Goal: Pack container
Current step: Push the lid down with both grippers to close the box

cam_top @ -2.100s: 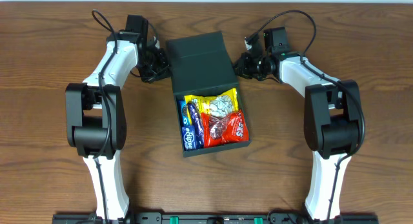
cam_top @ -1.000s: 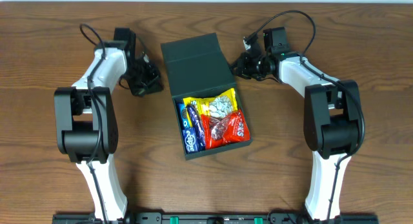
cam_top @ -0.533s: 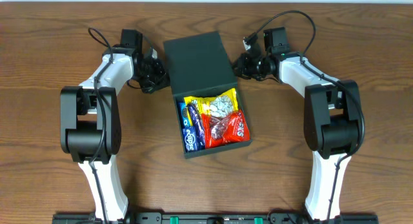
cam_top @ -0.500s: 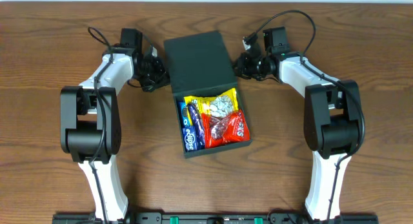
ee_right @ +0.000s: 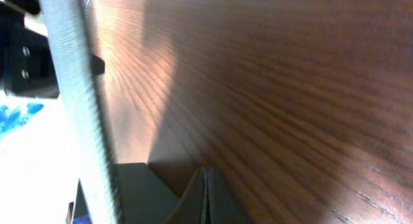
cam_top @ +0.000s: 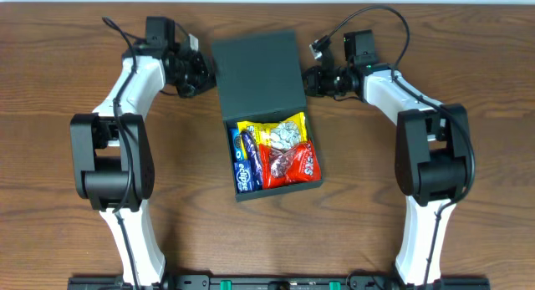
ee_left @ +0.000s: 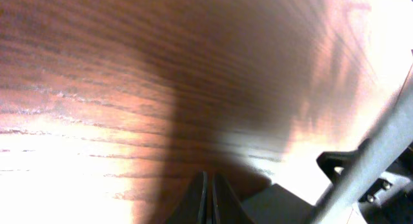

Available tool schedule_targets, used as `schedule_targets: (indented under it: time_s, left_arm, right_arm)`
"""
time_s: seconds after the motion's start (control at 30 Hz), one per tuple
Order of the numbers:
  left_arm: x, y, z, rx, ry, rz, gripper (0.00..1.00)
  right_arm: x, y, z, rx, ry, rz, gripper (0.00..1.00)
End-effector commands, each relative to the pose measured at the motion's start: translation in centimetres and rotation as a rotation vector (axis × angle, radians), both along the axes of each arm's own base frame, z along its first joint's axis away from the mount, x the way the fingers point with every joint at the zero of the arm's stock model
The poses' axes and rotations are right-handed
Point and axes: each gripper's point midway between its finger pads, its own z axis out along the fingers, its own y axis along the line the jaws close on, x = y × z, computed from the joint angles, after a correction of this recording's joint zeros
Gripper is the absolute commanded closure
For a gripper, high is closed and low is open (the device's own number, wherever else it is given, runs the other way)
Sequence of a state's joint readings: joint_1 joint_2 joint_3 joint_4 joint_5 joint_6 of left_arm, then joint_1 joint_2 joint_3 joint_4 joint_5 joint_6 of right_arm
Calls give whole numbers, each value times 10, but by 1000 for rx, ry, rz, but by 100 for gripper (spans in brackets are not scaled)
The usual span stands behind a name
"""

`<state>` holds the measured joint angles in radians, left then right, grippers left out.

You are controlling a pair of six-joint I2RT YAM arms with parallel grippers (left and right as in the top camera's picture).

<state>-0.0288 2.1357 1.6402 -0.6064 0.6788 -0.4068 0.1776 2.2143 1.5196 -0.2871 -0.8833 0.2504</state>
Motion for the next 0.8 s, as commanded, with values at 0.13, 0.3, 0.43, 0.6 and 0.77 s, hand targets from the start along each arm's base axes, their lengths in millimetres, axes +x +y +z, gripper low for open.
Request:
schedule_targets:
  time_s: [0.13, 0.3, 0.43, 0.6, 0.77]
  left_arm:
    - [9, -7, 55, 20, -143, -143, 94]
    - [4, -6, 100, 50, -270, -202, 94]
    - [-10, -6, 138, 87, -376, -260, 94]
    - [-36, -5, 167, 134, -455, -353, 94]
    - [-50, -3, 171, 159, -453, -395, 94]
  right_arm:
    - [-1, -3, 97, 69, -285, 113, 99]
    - [-20, -5, 111, 49, -330, 179, 98]
    - [-35, -7, 117, 21, -360, 235, 99]
    - [-58, -12, 124, -16, -389, 308, 99]
    - [-73, -15, 118, -32, -357, 347, 99]
